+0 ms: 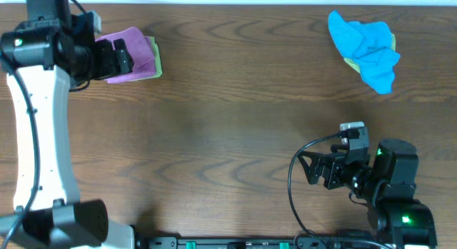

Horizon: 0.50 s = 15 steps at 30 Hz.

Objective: Fold the cloth

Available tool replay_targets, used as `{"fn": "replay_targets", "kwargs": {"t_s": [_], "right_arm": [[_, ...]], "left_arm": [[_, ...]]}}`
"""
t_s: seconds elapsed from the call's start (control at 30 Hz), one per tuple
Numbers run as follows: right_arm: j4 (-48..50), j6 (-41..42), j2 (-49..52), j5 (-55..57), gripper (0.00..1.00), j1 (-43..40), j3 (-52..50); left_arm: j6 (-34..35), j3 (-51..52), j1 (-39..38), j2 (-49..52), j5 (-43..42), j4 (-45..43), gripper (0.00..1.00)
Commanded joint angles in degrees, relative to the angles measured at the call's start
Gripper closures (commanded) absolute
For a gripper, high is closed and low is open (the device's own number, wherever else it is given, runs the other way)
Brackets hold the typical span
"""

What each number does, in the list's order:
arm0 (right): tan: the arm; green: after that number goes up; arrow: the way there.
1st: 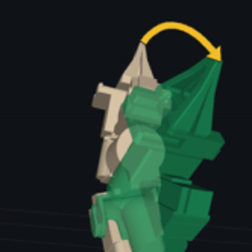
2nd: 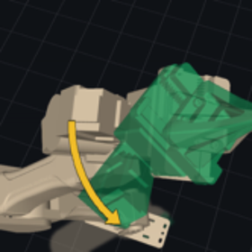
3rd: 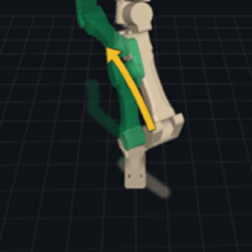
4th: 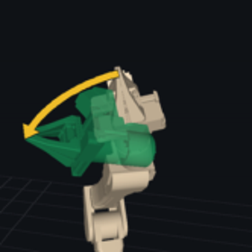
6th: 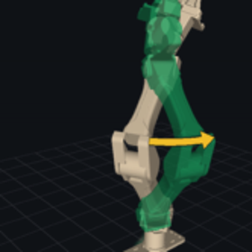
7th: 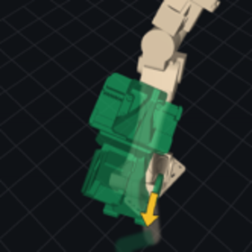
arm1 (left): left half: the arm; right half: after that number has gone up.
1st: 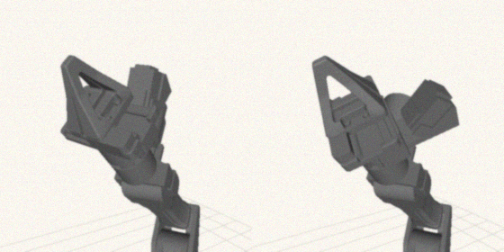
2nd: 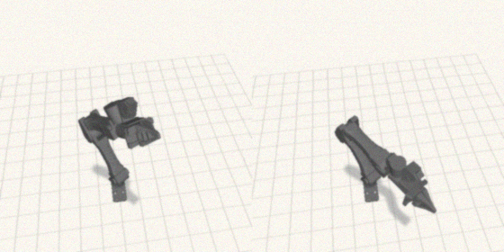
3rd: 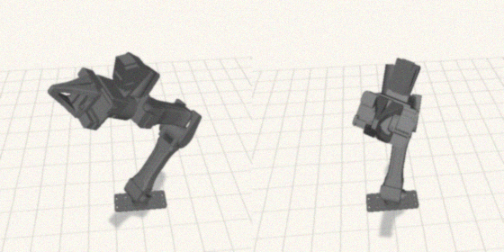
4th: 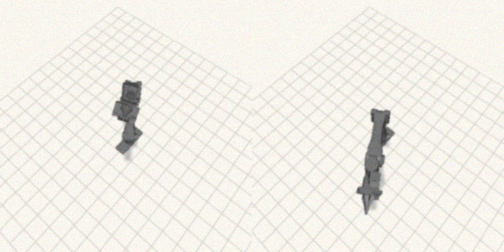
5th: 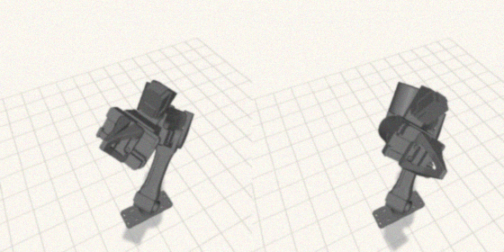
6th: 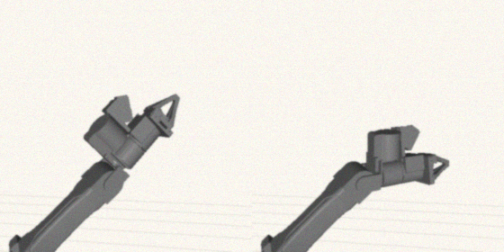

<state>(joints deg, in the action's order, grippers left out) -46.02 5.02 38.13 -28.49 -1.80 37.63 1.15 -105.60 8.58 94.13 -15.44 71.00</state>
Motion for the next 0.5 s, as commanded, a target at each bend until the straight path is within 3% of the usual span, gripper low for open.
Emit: {"fn": "replay_targets", "kwargs": {"t_s": [0.0, 0.47], "right_arm": [[-0.1, 0.5, -0.3, -0.2, 0.01, -0.6, -0.5], [-0.1, 0.5, -0.3, -0.2, 0.01, -0.6, -0.5]], "left_arm": [[-2.3, 3.4, 0.3, -5.0, 2.8, -0.4, 0.04], [-2.6, 44.2, 0.2, -36.3, 3.9, -19.7, 0.05]]}}
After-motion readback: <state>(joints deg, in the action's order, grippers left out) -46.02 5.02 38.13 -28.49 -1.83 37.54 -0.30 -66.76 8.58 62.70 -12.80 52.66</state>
